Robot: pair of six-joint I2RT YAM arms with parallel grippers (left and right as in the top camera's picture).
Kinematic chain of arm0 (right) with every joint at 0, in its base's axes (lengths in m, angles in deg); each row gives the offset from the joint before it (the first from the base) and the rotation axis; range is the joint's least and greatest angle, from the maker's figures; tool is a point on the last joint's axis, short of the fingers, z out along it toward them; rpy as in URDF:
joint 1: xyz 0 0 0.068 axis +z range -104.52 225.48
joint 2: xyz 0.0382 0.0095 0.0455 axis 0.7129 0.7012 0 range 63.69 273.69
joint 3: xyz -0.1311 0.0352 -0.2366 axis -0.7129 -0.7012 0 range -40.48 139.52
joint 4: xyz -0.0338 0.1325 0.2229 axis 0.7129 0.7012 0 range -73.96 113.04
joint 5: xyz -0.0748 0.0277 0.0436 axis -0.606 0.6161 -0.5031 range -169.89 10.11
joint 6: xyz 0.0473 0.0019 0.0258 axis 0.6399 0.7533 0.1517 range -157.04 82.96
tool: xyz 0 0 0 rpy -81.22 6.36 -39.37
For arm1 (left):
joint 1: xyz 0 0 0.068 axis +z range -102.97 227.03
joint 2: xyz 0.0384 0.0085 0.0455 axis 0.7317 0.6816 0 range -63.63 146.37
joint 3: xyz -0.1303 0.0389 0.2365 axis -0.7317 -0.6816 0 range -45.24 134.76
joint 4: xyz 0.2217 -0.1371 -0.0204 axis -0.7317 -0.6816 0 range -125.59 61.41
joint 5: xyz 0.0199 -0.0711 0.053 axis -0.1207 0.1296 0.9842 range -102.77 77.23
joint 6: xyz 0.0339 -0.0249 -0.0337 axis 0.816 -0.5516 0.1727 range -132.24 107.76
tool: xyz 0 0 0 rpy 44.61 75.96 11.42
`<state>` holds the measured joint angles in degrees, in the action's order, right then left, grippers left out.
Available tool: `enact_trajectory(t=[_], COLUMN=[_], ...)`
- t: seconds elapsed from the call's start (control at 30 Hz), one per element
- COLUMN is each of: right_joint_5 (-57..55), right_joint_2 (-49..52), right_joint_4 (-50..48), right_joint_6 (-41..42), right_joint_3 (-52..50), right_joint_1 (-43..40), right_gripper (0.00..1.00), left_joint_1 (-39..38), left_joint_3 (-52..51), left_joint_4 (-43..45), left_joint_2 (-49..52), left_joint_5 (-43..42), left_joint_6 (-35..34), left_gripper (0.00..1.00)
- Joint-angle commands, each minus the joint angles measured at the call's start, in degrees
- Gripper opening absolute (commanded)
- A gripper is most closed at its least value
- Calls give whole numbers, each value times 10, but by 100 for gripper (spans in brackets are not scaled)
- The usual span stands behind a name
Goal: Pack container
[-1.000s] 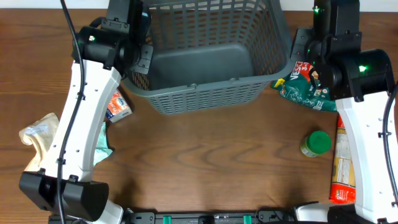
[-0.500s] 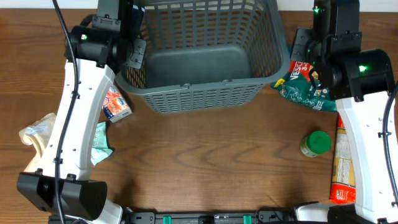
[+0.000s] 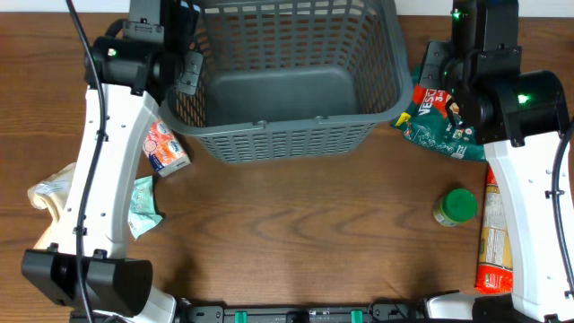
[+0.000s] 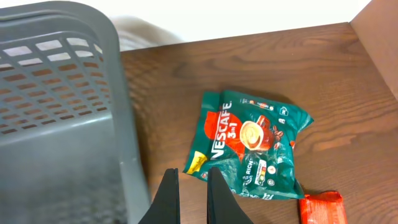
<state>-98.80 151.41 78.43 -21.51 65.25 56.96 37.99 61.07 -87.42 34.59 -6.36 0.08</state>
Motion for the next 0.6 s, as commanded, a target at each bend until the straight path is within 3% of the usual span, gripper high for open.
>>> enact_trajectory(t=[0.0,0.4,0.57], right_joint_5=[-8,-8,-8], right_joint_2=[1,0,0], right_joint_4=[2,3,4], right_joint_6=[7,7,7], right_joint_3=[0,0,0], right_joint_1=[-3,-3,-3], right_gripper=[1,1,4], left_joint_1=[18,26,-6], left_joint_3=[-4,-4,-4], left_joint_4=[-2,-2,1], left_joint_2=[4,8,-7], left_joint_5=[18,17,14], left_joint_6=[10,9,12], left_gripper=[10,10,17])
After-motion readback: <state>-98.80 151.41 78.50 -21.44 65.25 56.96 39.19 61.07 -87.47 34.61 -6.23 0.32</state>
